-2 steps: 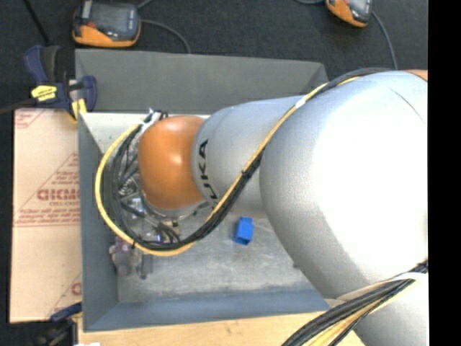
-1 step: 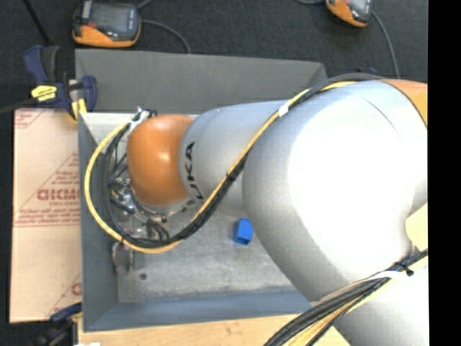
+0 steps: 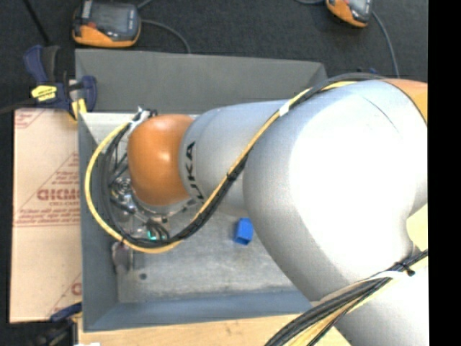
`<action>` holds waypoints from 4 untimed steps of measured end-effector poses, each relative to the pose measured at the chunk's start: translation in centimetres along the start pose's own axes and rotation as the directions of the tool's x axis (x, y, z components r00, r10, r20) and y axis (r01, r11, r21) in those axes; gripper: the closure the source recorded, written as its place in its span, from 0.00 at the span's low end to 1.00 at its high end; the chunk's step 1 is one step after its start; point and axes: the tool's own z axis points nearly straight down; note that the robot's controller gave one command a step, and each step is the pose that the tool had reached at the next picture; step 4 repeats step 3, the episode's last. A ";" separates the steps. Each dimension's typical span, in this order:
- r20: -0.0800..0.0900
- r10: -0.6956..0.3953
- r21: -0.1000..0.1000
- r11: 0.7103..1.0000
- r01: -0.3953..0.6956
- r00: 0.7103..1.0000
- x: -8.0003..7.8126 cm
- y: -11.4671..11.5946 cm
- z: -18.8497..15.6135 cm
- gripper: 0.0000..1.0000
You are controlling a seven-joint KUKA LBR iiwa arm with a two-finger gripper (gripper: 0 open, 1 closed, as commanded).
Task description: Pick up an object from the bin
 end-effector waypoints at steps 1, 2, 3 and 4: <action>0.000 0.000 0.000 1.000 0.000 1.000 0.0 0.0 0.0 1.00; 0.007 0.037 -0.001 0.999 -0.037 0.999 1.7 -2.9 -11.1 1.00; 0.008 0.031 0.003 1.000 -0.031 0.999 -0.4 -6.0 -16.9 1.00; 0.008 0.031 0.003 1.000 -0.031 0.999 -0.4 -6.0 -16.9 1.00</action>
Offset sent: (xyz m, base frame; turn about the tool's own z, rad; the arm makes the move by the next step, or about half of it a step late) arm 0.0000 0.0000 0.0000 0.0000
